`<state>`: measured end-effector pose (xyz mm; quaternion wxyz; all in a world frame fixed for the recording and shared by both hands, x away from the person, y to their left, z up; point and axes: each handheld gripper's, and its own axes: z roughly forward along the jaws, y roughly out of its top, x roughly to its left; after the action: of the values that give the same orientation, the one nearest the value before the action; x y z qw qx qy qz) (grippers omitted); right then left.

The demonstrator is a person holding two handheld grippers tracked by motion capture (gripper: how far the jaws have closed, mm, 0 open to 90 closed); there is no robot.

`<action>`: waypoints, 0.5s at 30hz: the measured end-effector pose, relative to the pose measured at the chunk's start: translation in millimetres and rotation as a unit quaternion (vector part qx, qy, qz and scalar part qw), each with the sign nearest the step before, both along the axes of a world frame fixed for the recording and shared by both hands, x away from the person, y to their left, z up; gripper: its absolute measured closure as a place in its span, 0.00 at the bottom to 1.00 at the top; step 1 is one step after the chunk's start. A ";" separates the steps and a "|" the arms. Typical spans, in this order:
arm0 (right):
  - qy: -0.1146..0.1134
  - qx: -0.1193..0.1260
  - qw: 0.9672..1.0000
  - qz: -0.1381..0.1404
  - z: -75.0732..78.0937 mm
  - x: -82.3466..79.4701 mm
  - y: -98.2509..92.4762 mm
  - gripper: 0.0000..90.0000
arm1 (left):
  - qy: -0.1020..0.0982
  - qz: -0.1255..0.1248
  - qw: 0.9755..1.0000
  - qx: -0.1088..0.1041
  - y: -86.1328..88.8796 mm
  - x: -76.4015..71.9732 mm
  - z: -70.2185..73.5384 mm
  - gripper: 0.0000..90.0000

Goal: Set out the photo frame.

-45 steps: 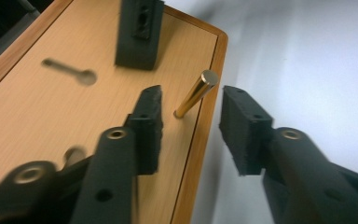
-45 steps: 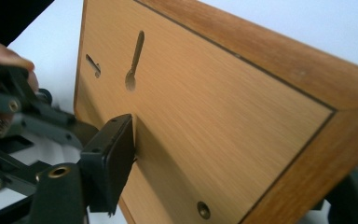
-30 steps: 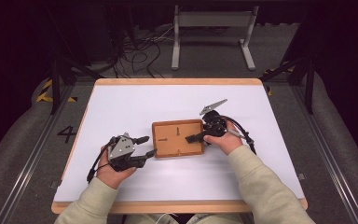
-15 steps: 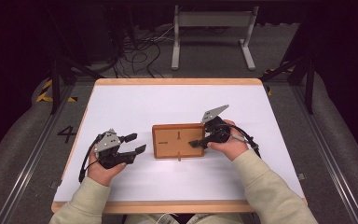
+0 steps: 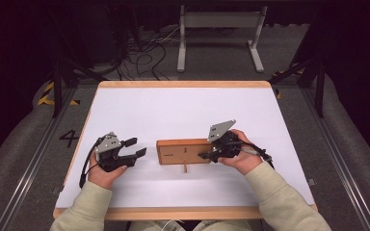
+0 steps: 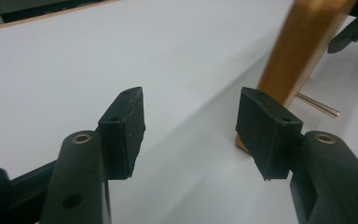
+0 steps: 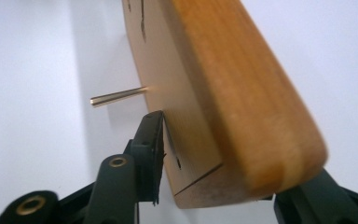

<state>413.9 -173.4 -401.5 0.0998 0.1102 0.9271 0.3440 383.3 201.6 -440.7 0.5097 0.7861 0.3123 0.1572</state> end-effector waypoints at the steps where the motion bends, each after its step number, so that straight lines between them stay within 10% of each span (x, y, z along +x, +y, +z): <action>1: 0.000 0.000 1.000 0.000 0.0 0.0 0.0 0.65 | 0.000 0.000 1.000 0.000 0.0 0.0 0.0 0.47; 15: -0.059 -0.026 0.997 0.033 -0.5 -29.9 0.5 0.74 | 0.004 0.012 1.000 0.004 1.2 0.5 -1.6 0.49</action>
<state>384.0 -172.9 -402.0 0.1459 0.0559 0.9314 0.3289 383.9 202.8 -442.3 0.5036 0.7848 0.3232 0.1610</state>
